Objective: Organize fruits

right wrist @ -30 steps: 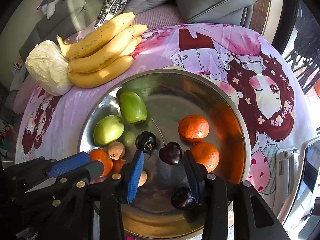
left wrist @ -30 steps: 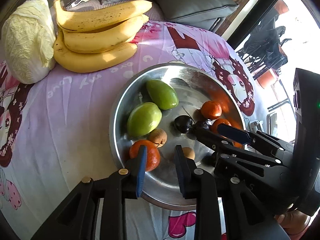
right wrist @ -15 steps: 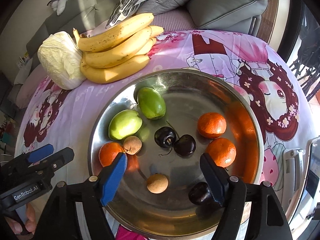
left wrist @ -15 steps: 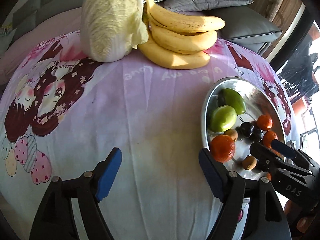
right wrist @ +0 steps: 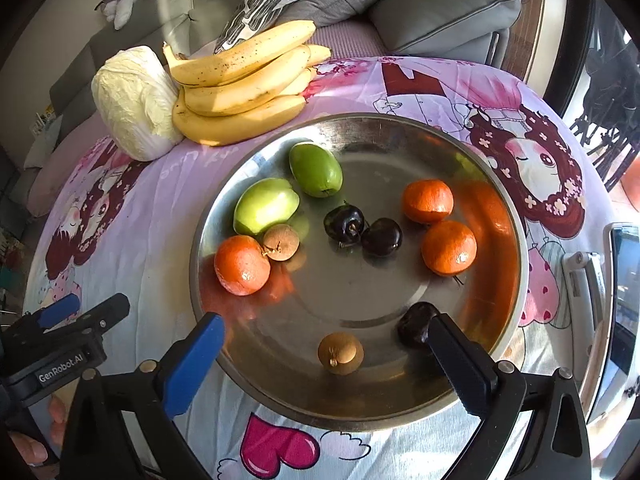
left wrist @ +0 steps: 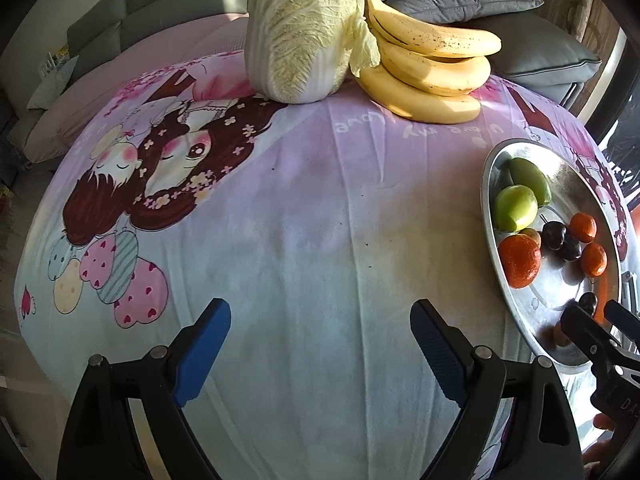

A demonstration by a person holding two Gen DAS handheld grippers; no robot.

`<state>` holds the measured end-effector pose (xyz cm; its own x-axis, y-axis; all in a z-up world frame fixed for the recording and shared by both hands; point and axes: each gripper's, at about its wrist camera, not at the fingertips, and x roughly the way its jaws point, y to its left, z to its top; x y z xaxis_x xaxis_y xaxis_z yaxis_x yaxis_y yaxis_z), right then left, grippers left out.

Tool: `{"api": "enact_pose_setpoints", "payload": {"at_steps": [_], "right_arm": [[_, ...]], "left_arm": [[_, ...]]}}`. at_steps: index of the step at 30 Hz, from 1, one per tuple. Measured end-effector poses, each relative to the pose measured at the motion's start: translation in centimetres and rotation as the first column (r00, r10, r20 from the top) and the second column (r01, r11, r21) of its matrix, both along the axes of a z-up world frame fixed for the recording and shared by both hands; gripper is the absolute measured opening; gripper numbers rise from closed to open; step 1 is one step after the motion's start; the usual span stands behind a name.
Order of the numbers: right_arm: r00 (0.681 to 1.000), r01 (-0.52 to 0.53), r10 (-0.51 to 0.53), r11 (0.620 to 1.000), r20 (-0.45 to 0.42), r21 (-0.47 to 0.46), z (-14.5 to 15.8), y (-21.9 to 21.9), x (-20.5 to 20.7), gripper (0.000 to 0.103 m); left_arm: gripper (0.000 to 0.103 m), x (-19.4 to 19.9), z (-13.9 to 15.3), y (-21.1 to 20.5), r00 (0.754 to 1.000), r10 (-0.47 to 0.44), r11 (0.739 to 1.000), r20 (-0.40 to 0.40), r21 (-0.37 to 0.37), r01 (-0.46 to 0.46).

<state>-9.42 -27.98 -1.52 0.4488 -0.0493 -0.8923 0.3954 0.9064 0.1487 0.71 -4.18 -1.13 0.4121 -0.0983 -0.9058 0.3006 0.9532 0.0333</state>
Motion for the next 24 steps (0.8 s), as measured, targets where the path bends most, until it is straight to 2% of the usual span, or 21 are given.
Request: {"api": "enact_pose_setpoints", "payload": {"at_steps": [24], "right_arm": [[1.000, 0.004, -0.004, 1.000, -0.001, -0.016, 0.26, 0.62, -1.11, 0.103]], "left_arm": [[0.091, -0.74, 0.18, 0.22, 1.000, 0.020, 1.000, 0.000, 0.018, -0.020]]}}
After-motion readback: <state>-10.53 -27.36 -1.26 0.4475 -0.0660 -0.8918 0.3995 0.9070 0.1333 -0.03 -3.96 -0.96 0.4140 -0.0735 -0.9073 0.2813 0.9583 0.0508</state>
